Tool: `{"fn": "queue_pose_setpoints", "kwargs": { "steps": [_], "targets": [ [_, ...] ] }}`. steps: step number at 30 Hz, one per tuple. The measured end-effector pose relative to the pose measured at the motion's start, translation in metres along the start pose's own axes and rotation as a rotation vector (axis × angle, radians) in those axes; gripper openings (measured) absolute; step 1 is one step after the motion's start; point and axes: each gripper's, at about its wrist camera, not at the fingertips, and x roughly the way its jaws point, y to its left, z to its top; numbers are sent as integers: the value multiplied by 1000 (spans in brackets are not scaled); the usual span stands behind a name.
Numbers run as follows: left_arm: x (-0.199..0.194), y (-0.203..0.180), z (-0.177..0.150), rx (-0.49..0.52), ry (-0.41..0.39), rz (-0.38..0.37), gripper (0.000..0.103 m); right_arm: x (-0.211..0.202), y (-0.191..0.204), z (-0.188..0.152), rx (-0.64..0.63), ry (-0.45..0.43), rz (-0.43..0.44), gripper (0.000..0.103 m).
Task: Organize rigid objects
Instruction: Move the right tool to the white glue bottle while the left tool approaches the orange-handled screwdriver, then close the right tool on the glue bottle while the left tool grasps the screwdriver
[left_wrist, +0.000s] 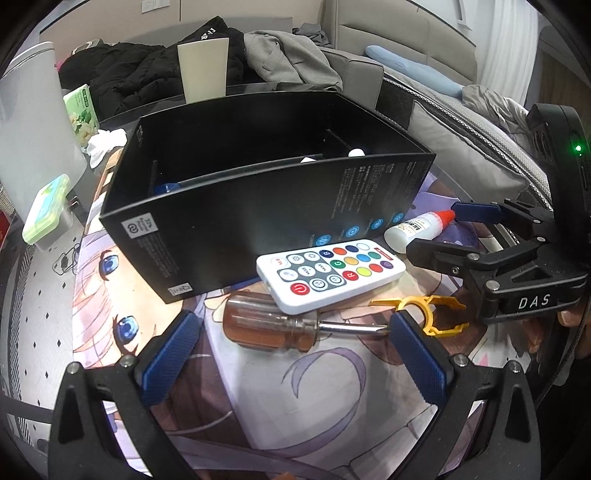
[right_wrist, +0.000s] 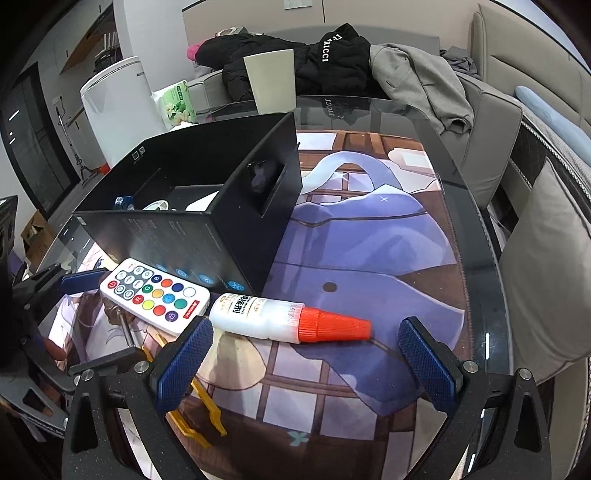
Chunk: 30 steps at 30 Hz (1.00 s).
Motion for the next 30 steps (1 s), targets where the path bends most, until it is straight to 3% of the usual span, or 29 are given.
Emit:
{"fn": "queue_pose_setpoints", "kwargs": {
  "steps": [30],
  "targets": [
    [-1, 3, -4, 2, 5, 63, 103, 3, -4, -5, 6, 3, -122, 102]
  ]
}}
